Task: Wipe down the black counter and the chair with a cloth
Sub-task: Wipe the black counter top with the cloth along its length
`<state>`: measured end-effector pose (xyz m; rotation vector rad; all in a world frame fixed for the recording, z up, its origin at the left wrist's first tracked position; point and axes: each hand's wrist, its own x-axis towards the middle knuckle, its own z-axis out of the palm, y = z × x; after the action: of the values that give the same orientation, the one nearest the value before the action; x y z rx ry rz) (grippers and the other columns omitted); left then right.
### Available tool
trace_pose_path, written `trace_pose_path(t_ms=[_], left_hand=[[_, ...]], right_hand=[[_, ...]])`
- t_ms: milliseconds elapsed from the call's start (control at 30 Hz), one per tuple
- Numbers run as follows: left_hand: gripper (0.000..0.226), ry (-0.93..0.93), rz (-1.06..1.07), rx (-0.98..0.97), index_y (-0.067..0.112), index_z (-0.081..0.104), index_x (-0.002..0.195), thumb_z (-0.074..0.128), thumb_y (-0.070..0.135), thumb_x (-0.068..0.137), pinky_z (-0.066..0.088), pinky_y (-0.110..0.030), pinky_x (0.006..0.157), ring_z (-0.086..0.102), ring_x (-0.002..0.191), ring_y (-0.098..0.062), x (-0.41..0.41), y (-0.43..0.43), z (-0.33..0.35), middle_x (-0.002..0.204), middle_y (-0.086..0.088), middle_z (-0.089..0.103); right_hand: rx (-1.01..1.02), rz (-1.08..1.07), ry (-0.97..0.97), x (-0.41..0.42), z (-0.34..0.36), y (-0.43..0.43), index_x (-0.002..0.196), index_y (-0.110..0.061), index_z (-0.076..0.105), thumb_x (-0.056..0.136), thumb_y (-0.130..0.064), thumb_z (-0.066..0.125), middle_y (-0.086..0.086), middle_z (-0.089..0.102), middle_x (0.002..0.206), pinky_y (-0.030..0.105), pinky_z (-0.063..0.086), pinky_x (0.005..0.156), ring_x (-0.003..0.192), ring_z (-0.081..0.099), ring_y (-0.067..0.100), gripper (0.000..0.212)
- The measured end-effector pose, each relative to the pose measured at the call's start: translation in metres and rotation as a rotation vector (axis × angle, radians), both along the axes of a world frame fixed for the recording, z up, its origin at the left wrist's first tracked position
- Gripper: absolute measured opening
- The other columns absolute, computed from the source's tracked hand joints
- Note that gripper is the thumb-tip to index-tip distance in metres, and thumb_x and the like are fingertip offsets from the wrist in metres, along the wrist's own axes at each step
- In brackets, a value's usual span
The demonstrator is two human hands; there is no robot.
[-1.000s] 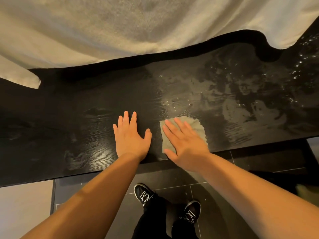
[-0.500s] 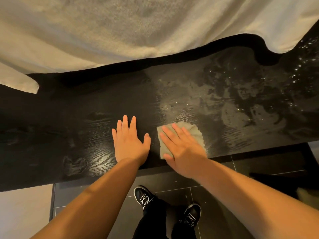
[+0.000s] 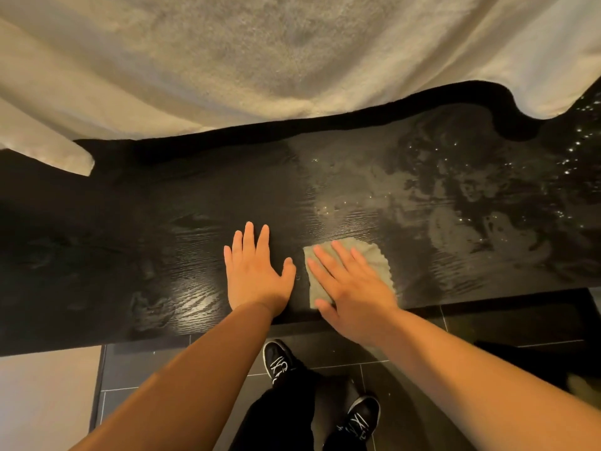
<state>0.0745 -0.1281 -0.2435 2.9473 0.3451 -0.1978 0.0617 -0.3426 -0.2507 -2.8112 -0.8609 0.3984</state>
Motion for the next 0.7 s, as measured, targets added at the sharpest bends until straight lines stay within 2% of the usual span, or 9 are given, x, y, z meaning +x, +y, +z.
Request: trace_pose_path(t_ms=[133, 267, 367, 467, 533, 633, 700], left_hand=[[0.081, 0.002, 0.000, -0.002, 0.028, 0.017, 0.168, 0.042, 0.061, 0.098, 0.005, -0.053, 0.132, 0.002, 0.163, -0.029, 0.001, 0.000, 0.000, 0.177, -0.004, 0.007], [0.081, 0.000, -0.006, -0.009, 0.028, 0.019, 0.167, 0.042, 0.061, 0.098, 0.007, -0.053, 0.132, 0.004, 0.163, -0.030, 0.001, 0.001, 0.000, 0.177, -0.004, 0.009], [0.081, 0.003, -0.006, -0.008, 0.028, 0.019, 0.167, 0.040, 0.062, 0.097, 0.008, -0.053, 0.132, 0.004, 0.163, -0.030, 0.001, 0.002, 0.000, 0.177, -0.004, 0.009], [0.081, -0.008, -0.012, -0.023, 0.027, 0.019, 0.167, 0.041, 0.062, 0.097, 0.007, -0.053, 0.132, 0.005, 0.163, -0.030, 0.000, 0.002, -0.001, 0.177, -0.004, 0.009], [0.080, -0.008, -0.012, -0.031, 0.028, 0.019, 0.167, 0.040, 0.062, 0.097, 0.005, -0.053, 0.132, 0.003, 0.163, -0.029, 0.001, 0.003, -0.001, 0.177, -0.004, 0.008], [0.080, -0.005, -0.014, -0.041, 0.028, 0.018, 0.167, 0.038, 0.063, 0.097, 0.003, -0.052, 0.132, 0.001, 0.163, -0.028, 0.000, 0.003, -0.002, 0.177, -0.004, 0.007], [0.081, -0.003, -0.013, -0.049, 0.028, 0.019, 0.167, 0.039, 0.062, 0.097, 0.003, -0.052, 0.132, 0.001, 0.163, -0.028, 0.000, 0.003, -0.001, 0.177, -0.003, 0.007]], right_hand=[[-0.011, 0.077, 0.020, 0.033, -0.001, -0.014, 0.167, -0.030, 0.011, 0.097, -0.061, 0.034, -0.007, -0.001, 0.175, 0.043, -0.006, 0.129, 0.161, -0.007, 0.022, 0.080], [-0.051, -0.145, -0.008, 0.074, 0.001, -0.010, 0.167, -0.024, 0.010, 0.101, -0.060, 0.026, -0.002, 0.001, 0.175, 0.051, 0.004, 0.130, 0.161, -0.006, 0.027, 0.077], [-0.013, -0.257, 0.024, 0.065, 0.003, 0.011, 0.167, -0.021, 0.008, 0.101, -0.057, 0.025, 0.001, -0.002, 0.175, 0.052, -0.001, 0.129, 0.160, -0.010, 0.030, 0.077], [0.021, -0.101, 0.012, 0.022, 0.005, 0.017, 0.167, -0.022, 0.016, 0.097, -0.056, 0.034, 0.000, 0.004, 0.175, 0.052, 0.005, 0.129, 0.161, -0.007, 0.029, 0.079], [0.019, 0.039, 0.041, 0.002, 0.002, 0.008, 0.167, -0.026, 0.015, 0.097, -0.057, 0.039, -0.003, 0.002, 0.175, 0.048, 0.002, 0.130, 0.161, -0.009, 0.024, 0.080], [0.009, 0.195, 0.015, 0.029, -0.001, -0.013, 0.166, -0.026, 0.020, 0.098, -0.060, 0.039, -0.003, 0.009, 0.174, 0.046, 0.004, 0.130, 0.161, -0.002, 0.025, 0.078], [-0.003, 0.146, -0.044, 0.066, -0.005, -0.019, 0.165, -0.023, 0.025, 0.100, -0.060, 0.034, 0.002, 0.016, 0.173, 0.051, 0.010, 0.129, 0.160, 0.007, 0.030, 0.076]])
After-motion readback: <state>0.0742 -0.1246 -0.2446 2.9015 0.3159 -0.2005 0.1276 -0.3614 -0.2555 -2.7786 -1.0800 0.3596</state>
